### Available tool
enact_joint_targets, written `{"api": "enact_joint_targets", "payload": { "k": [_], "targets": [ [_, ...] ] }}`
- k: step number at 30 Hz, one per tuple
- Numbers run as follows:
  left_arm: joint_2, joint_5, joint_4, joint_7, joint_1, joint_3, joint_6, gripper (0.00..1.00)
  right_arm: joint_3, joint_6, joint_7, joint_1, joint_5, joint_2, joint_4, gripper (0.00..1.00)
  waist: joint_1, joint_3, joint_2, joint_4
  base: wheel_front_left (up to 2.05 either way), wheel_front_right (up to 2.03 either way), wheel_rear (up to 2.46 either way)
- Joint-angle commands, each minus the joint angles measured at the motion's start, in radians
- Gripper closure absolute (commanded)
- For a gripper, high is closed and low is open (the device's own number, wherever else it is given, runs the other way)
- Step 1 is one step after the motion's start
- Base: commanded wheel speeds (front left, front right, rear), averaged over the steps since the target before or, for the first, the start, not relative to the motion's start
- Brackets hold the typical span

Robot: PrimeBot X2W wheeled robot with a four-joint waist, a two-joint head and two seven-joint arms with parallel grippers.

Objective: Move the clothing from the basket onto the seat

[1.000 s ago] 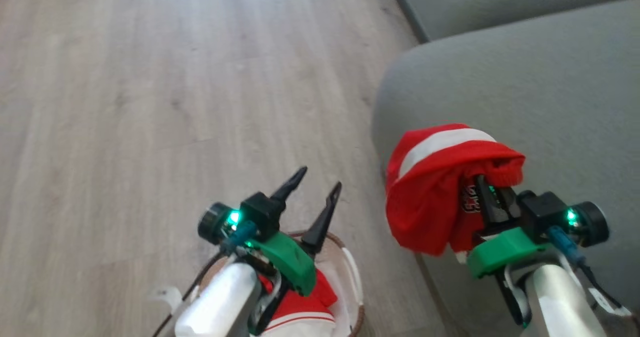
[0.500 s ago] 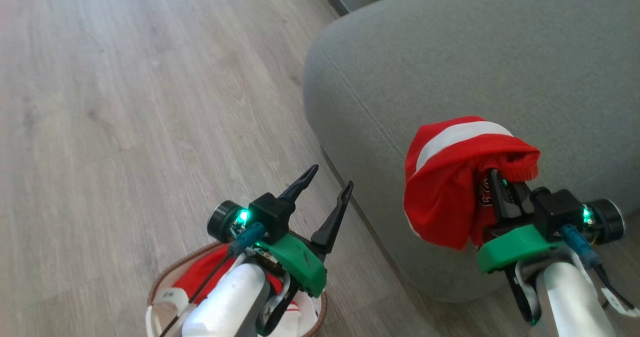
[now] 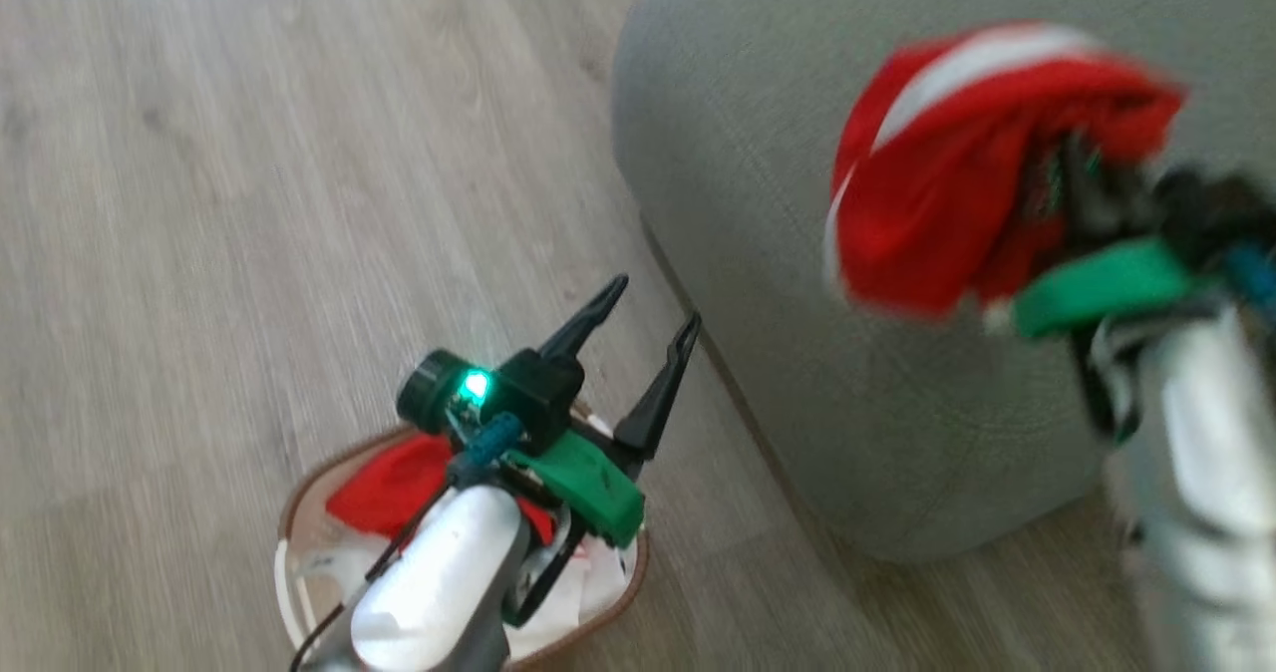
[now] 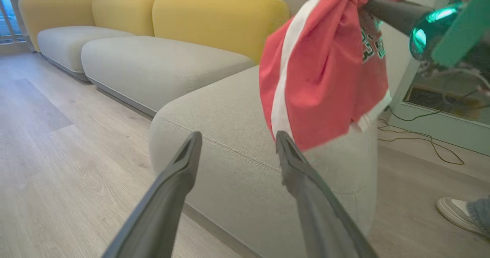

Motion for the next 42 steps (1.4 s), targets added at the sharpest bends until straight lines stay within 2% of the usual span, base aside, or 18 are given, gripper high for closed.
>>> {"api": "enact_joint_targets", "payload": {
  "k": [1,5,17,24,29,34,41,42],
  "targets": [
    [0.023,0.015,-0.043,-0.012,-0.069,0.039,0.004,0.00,0.007,0.000,-0.007,-0.106,0.022,-0.020,-0.006,1.00,0.0000,0.080,0.0000,0.048,0.00,0.00,0.00],
    [0.042,0.034,-0.068,-0.003,-0.097,0.039,0.010,0.00,-0.005,0.000,-0.007,-0.235,0.036,-0.063,0.051,1.00,0.0000,0.149,0.0000,0.075,0.00,0.00,0.00],
    [0.103,0.077,-0.232,0.072,-0.192,0.064,0.044,0.00,-0.057,0.000,0.036,-0.684,0.094,-0.181,0.353,1.00,0.0000,0.378,0.0000,0.159,0.00,0.00,0.00],
    [0.113,0.104,-0.311,0.108,-0.254,0.065,0.056,0.00,-0.111,0.000,0.081,-0.848,0.088,-0.306,0.513,1.00,0.0000,0.480,0.0000,0.204,0.00,0.00,0.00],
    [0.113,0.113,-0.334,0.120,-0.265,0.051,0.058,0.00,-0.195,0.000,0.103,-0.886,0.036,-0.372,0.634,1.00,0.0000,0.520,0.0000,0.241,0.00,0.00,0.00],
    [0.114,0.113,-0.334,0.126,-0.260,0.035,0.055,0.00,-0.267,0.000,0.101,-0.867,-0.015,-0.359,0.743,1.00,0.0000,0.536,0.0000,0.269,0.00,0.00,0.00],
    [0.124,0.106,-0.322,0.122,-0.247,0.031,0.060,0.00,-0.271,0.000,0.081,-0.844,-0.063,-0.296,0.847,1.00,0.0000,0.522,0.0000,0.268,0.00,0.00,0.00],
    [0.126,0.105,-0.319,0.122,-0.245,0.032,0.061,0.00,-0.266,0.000,0.078,-0.841,-0.066,-0.288,0.858,0.85,0.0000,0.517,0.0000,0.265,0.00,0.00,0.00]
  ]
}}
